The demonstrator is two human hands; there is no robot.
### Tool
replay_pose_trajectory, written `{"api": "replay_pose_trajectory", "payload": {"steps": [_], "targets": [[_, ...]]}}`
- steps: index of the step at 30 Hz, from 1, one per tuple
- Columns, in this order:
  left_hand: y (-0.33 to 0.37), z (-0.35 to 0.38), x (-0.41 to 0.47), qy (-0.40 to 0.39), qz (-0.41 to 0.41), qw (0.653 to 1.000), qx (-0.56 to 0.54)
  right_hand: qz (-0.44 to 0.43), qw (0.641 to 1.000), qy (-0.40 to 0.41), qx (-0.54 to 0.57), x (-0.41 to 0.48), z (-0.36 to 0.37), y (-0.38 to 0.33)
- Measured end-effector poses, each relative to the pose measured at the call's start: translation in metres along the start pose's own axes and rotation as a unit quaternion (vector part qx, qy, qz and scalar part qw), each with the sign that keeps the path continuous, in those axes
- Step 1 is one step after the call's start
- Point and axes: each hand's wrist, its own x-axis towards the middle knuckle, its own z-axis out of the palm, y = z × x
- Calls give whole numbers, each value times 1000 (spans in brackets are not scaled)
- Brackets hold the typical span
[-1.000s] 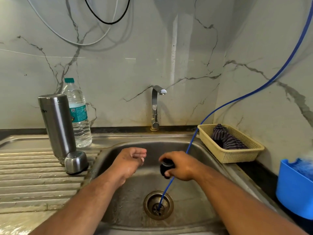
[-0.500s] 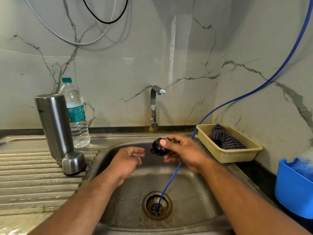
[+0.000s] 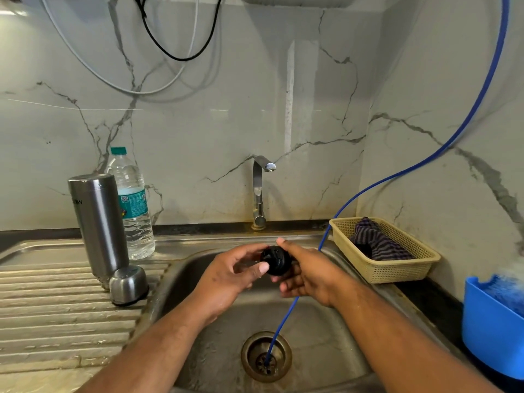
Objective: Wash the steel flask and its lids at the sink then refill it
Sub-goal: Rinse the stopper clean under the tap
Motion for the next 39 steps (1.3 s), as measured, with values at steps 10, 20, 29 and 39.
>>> {"api": "replay_pose_trajectory", "payload": {"steps": [10,20,29,39], "targets": [[-2,2,5,117,-38,992,18,58,991,-86,-89,-4,9,0],[-1,-11,4,146,-137,977,74,2,956,-100,-276,2,9,8],[29,-99,-35,197,-151,928,278,-75,895,-136,-417,-3,20,19],[1,-192,-97,333,-180,853,359,-87,889,-164,-419,-2,28,23]]}}
